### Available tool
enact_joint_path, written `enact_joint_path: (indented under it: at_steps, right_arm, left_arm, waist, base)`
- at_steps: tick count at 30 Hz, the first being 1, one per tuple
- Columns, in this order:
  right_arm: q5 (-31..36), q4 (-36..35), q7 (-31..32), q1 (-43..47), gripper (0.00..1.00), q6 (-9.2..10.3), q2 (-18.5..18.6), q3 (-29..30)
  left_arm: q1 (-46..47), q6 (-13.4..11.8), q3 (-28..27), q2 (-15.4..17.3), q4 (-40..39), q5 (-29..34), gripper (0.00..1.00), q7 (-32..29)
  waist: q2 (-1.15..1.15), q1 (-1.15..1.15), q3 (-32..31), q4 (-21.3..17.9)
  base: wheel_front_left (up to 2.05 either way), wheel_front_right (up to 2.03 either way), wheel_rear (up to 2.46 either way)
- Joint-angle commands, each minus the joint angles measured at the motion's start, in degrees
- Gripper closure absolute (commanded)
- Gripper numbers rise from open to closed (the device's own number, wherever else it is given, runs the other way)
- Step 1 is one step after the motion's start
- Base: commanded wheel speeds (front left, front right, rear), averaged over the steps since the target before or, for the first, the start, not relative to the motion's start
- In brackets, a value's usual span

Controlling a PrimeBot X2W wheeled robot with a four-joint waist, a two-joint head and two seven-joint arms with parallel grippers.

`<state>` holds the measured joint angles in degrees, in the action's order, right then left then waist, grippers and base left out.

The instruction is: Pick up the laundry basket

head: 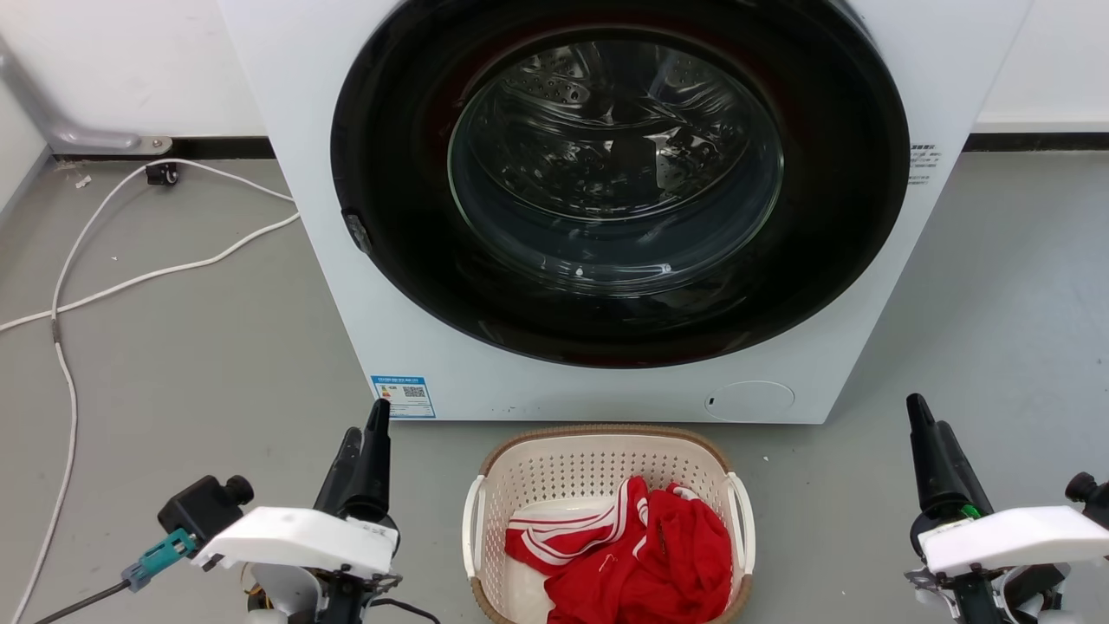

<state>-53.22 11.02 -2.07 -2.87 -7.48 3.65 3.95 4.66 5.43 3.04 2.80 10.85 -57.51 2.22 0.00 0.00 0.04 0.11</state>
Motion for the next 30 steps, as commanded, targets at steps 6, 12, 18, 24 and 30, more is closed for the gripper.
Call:
enact_joint_path:
  at_steps: [6, 12, 18, 24, 30]
  right_arm:
    - [8.2, -1.8, -1.1, -0.1, 0.0, -0.01, -0.2, -0.4]
    - [14.3, -2.5, -1.3, 0.3, 0.0, -0.01, -0.3, -1.1]
    - [20.0, -3.0, -1.4, 0.5, 0.0, -0.01, -0.2, -1.6]
    - [25.0, -3.6, -1.6, 0.9, 0.0, -0.01, -0.2, -1.9]
    - [30.0, -3.9, -1.8, 1.1, 0.0, -0.01, -0.1, -2.1]
  left_arm:
    - [1.7, -1.1, 2.0, 0.4, -0.9, 8.1, 0.0, 1.5]
    - [2.1, -2.7, 3.4, 1.0, -0.8, 13.9, 0.0, 2.6]
    - [2.4, -4.0, 4.8, 1.7, -0.6, 18.7, 0.0, 3.7]
    - [2.6, -5.2, 6.1, 2.3, -0.3, 22.9, 0.0, 4.7]
    - [2.8, -6.0, 7.4, 2.8, -0.2, 26.8, 0.0, 5.7]
  waist:
    - [0.0, 0.0, -0.1, 0.1]
    - [0.0, 0.0, -0.1, 0.2]
    - [0.0, 0.0, 0.0, 0.2]
    - [0.0, 0.0, 0.0, 0.3]
    - [0.0, 0.0, 0.1, 0.4]
  base:
    - [0.0, 0.0, 0.0]
    - [0.0, 0.0, 0.0]
    - [0.0, 0.0, 0.0]
    - [0.0, 0.0, 0.0]
    - [0.0, 0.0, 0.0]
